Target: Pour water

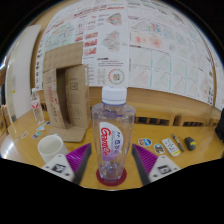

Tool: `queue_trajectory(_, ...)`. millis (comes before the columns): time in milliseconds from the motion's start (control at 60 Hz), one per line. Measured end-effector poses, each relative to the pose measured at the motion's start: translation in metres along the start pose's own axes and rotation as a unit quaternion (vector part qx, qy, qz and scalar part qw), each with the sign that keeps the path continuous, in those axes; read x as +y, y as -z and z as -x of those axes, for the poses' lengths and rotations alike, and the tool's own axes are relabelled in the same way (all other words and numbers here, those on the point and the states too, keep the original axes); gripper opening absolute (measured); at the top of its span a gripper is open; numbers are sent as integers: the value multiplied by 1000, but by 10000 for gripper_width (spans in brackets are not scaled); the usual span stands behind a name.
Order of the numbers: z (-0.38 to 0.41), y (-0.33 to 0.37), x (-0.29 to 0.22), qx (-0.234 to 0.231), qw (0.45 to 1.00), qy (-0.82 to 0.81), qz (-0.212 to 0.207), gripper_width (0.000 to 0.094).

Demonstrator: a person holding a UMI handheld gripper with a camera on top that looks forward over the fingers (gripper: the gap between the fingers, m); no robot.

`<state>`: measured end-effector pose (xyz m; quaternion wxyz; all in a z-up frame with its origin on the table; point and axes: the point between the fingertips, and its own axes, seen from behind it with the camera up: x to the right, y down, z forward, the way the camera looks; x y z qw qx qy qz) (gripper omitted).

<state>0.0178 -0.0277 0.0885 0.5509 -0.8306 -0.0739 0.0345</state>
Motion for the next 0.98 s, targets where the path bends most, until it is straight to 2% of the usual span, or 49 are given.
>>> queue_trajectory(17,0,3,2,1,1000,-2,1,867)
queue_trajectory(50,-1,10,0,9,1000,-8,7,834)
queue_trajectory(100,-2,25,-3,22,1000,-14,14,857)
queue_trajectory(283,21,116,-3,52,998,-29,37,852)
queue_trajectory(517,76,263,10,78,996,-31,42,853)
queue_trajectory(683,107,341,27,93,994,-35,45,852)
queue_trajectory(983,132,399,32,109,993,-26,30,851)
